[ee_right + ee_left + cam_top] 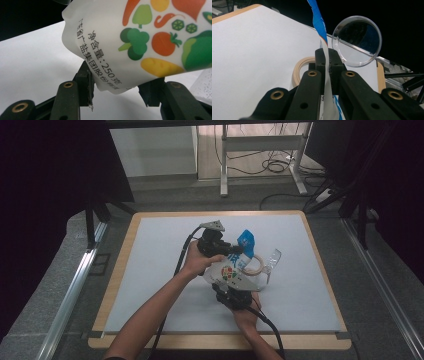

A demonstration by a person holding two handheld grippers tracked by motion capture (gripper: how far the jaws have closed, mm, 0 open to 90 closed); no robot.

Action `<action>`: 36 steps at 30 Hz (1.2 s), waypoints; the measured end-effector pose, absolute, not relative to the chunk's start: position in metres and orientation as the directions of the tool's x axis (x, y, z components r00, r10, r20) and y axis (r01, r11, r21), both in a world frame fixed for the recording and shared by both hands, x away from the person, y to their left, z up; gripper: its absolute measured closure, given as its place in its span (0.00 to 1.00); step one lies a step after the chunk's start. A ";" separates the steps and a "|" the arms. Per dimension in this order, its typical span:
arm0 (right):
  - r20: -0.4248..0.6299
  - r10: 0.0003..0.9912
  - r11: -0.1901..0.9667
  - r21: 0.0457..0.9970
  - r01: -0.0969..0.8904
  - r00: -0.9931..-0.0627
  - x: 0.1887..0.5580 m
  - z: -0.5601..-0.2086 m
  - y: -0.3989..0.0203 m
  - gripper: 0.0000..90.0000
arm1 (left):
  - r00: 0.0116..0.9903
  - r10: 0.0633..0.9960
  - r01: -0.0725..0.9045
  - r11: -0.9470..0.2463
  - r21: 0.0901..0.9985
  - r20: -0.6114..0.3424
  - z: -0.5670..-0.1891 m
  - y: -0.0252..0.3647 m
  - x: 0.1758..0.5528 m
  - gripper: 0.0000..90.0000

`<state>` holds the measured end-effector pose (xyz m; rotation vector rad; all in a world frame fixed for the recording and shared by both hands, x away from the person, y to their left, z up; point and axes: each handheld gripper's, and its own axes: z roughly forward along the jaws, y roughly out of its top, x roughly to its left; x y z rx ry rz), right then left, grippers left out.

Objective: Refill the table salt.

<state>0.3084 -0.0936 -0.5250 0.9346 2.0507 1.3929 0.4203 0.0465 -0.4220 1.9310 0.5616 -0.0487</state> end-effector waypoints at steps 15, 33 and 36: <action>-0.023 0.758 0.245 0.936 0.253 -0.652 0.308 -0.524 -0.091 0.58 | 0.889 0.345 0.419 -0.351 0.837 -0.301 -0.420 0.047 0.426 0.99; 0.002 0.739 0.218 0.945 0.242 -0.674 0.301 -0.516 -0.098 0.58 | 0.900 0.325 0.405 -0.372 0.835 -0.291 -0.421 0.040 0.431 0.99; 0.014 0.737 0.207 0.947 0.247 -0.675 0.301 -0.514 -0.099 0.58 | 0.899 0.325 0.405 -0.368 0.837 -0.292 -0.421 0.039 0.432 0.99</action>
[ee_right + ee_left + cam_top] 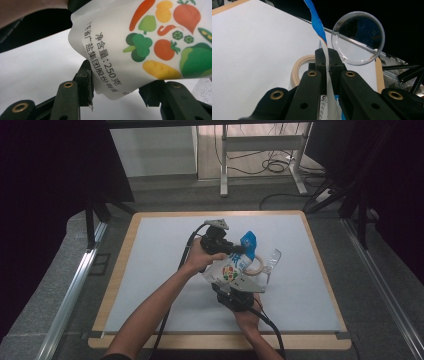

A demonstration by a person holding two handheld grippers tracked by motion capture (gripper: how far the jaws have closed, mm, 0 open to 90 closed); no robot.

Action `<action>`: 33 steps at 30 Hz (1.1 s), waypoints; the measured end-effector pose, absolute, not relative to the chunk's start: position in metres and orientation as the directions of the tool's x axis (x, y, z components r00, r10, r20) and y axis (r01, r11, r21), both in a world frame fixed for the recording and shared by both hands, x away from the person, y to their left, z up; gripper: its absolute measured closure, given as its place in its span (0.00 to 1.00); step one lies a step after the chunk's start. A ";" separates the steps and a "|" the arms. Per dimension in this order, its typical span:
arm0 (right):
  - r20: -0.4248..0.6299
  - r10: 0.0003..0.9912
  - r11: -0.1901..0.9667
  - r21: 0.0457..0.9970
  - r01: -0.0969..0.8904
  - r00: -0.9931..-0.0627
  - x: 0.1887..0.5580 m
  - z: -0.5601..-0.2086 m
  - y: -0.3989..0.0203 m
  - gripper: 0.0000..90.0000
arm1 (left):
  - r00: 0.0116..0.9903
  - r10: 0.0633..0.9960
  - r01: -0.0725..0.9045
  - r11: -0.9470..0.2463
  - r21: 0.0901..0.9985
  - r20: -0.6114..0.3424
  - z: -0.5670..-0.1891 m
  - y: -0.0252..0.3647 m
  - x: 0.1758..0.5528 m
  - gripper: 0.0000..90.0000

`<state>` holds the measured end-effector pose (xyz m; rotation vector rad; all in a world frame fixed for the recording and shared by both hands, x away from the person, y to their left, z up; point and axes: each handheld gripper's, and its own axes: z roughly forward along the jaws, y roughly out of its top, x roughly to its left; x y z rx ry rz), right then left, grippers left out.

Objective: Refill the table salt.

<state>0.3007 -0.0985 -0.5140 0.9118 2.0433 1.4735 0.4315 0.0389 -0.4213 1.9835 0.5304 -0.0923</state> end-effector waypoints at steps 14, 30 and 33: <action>0.040 0.736 0.189 0.946 0.262 -0.676 0.302 -0.514 -0.100 0.58 | 0.897 0.348 0.398 -0.374 0.838 -0.271 -0.422 0.035 0.431 0.99; 0.086 0.752 0.136 0.950 0.281 -0.653 0.302 -0.510 -0.096 0.58 | 0.898 0.368 0.386 -0.394 0.834 -0.241 -0.417 0.032 0.431 0.99; 0.087 0.755 0.134 0.950 0.282 -0.650 0.302 -0.509 -0.095 0.58 | 0.899 0.368 0.384 -0.403 0.831 -0.237 -0.416 0.032 0.431 0.99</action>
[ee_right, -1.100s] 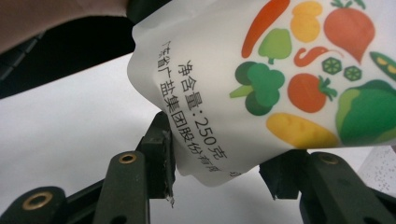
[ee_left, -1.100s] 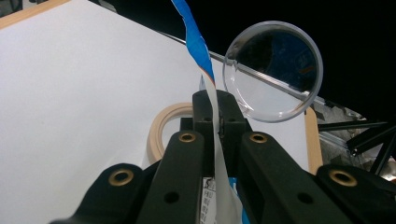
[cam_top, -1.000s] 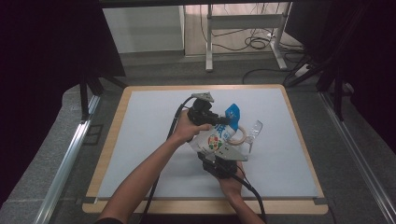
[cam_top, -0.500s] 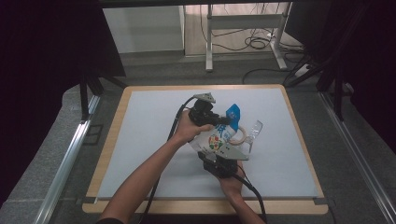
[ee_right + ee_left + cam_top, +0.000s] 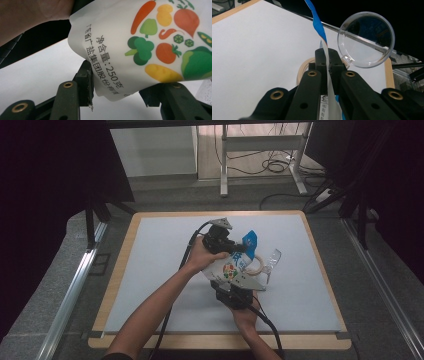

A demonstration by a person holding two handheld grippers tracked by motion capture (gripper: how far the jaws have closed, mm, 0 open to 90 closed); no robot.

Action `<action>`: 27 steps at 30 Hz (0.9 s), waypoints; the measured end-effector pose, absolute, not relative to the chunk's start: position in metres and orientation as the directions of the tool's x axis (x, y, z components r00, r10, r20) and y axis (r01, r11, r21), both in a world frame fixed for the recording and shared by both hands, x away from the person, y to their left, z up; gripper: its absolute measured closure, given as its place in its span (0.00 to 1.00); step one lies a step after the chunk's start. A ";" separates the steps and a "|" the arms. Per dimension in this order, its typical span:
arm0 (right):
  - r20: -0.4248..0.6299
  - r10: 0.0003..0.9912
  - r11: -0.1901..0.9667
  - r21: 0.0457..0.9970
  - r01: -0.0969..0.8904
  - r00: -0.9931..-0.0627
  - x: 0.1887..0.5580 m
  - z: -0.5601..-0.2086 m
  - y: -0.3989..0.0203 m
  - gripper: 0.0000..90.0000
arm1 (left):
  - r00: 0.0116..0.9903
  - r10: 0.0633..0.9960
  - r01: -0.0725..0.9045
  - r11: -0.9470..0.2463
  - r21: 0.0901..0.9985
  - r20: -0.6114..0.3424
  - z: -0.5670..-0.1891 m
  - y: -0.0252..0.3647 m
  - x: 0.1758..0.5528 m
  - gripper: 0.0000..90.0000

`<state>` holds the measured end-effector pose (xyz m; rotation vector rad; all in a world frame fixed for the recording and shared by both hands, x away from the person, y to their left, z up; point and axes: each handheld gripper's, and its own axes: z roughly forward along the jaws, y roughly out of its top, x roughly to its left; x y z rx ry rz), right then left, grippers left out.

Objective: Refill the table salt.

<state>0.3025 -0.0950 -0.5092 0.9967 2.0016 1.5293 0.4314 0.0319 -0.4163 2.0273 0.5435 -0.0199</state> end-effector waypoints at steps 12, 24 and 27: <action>0.091 0.742 0.119 0.957 0.263 -0.664 0.300 -0.511 -0.101 0.58 | 0.895 0.358 0.401 -0.389 0.829 -0.264 -0.419 0.035 0.437 0.99; 0.104 0.740 0.112 0.955 0.274 -0.665 0.300 -0.509 -0.104 0.58 | 0.895 0.358 0.403 -0.397 0.824 -0.265 -0.418 0.032 0.438 0.99; 0.110 0.738 0.108 0.955 0.278 -0.666 0.300 -0.508 -0.104 0.58 | 0.896 0.358 0.402 -0.403 0.822 -0.263 -0.418 0.031 0.438 0.99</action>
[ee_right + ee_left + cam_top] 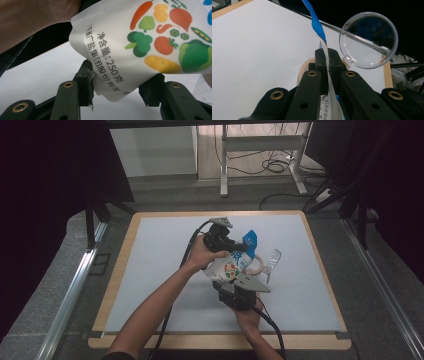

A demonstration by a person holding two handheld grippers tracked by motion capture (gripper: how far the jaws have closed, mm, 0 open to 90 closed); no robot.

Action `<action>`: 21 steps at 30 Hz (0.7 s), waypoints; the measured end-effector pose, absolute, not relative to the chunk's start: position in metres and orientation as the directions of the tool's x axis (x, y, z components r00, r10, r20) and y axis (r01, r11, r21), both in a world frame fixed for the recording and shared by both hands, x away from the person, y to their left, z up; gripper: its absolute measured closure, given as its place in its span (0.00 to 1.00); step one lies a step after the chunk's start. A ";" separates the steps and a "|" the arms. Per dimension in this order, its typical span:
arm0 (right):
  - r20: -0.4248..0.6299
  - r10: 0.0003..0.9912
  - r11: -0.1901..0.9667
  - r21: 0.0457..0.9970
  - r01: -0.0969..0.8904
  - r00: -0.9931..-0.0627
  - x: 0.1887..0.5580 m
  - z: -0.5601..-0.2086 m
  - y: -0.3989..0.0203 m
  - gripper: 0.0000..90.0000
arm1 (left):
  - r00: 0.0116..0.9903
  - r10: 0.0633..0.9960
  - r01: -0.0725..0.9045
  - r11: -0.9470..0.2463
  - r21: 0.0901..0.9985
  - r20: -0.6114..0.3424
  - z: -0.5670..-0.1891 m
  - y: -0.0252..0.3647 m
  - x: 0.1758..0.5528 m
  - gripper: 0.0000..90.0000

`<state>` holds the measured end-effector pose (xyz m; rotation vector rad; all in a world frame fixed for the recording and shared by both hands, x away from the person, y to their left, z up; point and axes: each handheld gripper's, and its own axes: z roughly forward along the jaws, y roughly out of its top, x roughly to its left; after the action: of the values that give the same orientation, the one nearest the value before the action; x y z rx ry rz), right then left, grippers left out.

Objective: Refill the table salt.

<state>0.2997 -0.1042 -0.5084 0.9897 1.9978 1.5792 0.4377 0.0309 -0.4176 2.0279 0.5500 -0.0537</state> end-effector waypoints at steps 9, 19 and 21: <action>0.107 0.746 0.118 0.950 0.288 -0.658 0.301 -0.507 -0.102 0.58 | 0.896 0.355 0.405 -0.407 0.819 -0.267 -0.417 0.029 0.438 0.99; 0.123 0.733 0.104 0.952 0.289 -0.668 0.301 -0.507 -0.104 0.58 | 0.899 0.345 0.406 -0.418 0.813 -0.271 -0.416 0.029 0.439 0.99; 0.123 0.742 0.103 0.951 0.293 -0.659 0.301 -0.506 -0.103 0.58 | 0.899 0.346 0.404 -0.418 0.814 -0.268 -0.416 0.027 0.439 0.99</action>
<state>0.3014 -0.1029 -0.5064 1.0113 2.0008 1.5762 0.4394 0.0270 -0.4159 2.0430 0.5407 -0.0713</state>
